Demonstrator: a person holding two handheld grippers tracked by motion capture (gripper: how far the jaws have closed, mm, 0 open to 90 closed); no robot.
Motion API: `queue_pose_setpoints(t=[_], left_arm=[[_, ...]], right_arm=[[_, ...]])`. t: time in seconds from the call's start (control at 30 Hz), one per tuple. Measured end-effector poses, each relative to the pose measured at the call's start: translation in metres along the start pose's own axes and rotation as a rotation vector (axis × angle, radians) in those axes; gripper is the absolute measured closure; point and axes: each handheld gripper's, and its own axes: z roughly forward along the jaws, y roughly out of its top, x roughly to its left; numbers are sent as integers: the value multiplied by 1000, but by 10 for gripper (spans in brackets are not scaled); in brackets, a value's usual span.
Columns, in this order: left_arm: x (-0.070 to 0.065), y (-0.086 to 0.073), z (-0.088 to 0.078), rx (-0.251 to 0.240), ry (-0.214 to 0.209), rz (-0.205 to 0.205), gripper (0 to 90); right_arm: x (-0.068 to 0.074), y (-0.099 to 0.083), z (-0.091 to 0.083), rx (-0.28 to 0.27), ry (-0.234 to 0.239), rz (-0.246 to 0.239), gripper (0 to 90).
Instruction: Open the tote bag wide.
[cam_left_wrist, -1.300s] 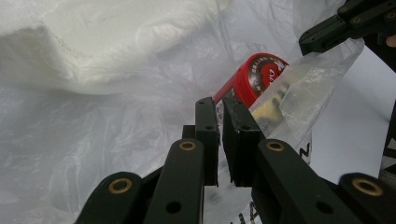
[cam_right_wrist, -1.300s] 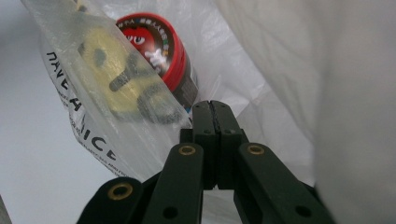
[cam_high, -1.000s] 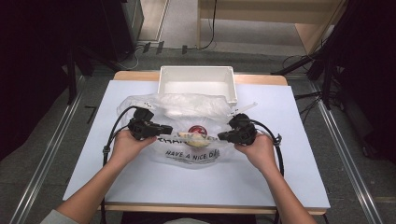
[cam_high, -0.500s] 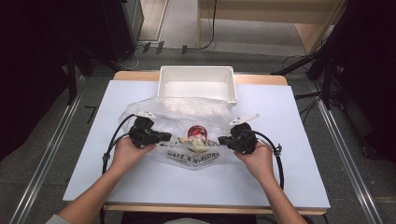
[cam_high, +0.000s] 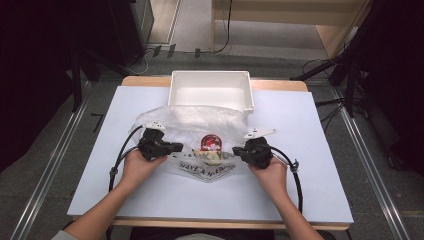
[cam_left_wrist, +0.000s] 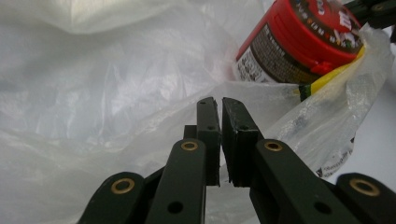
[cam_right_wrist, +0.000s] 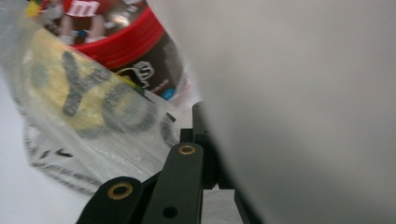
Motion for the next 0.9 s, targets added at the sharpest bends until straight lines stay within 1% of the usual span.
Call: queue_pose_setpoints(t=[0.03,0.07,0.1,0.13,0.17,0.27,0.3,0.37,0.43,0.47,0.57,0.63,0.7,0.9], left_arm=[[0,1,1,-13,6,8,872],[0,1,1,-13,6,8,872],[2,1,4,-13,16,11,872],[2,1,4,-13,16,11,872],[5,0,6,-4,31,11,872],[8,-1,8,5,33,4,872],[11,-2,9,10,29,-11,872],[13,-4,11,15,30,-16,871],[14,-5,12,22,36,-19,871],[15,-5,13,26,36,-17,872],[18,-8,13,29,38,-27,871],[19,-9,12,30,42,-27,872],[21,-10,12,28,40,-31,872],[23,-12,10,34,63,-15,874]], right_arm=[[-2,-2,2,-6,-18,-3,900],[-4,-2,3,-6,-14,11,900],[-5,-3,3,-5,-15,17,900],[-7,-4,3,-9,-21,24,900],[-8,-4,3,-9,-17,26,900],[-11,-7,4,-3,-25,35,900],[-14,-9,4,0,-28,47,900],[-17,-11,4,8,-30,62,900],[-18,-12,5,12,-34,61,900],[-18,-13,6,19,-40,69,900],[-21,-15,6,26,-48,72,900],[-22,-17,5,24,-52,84,900],[-25,-19,3,28,-59,83,900],[-29,-21,0,22,-72,108,900]])
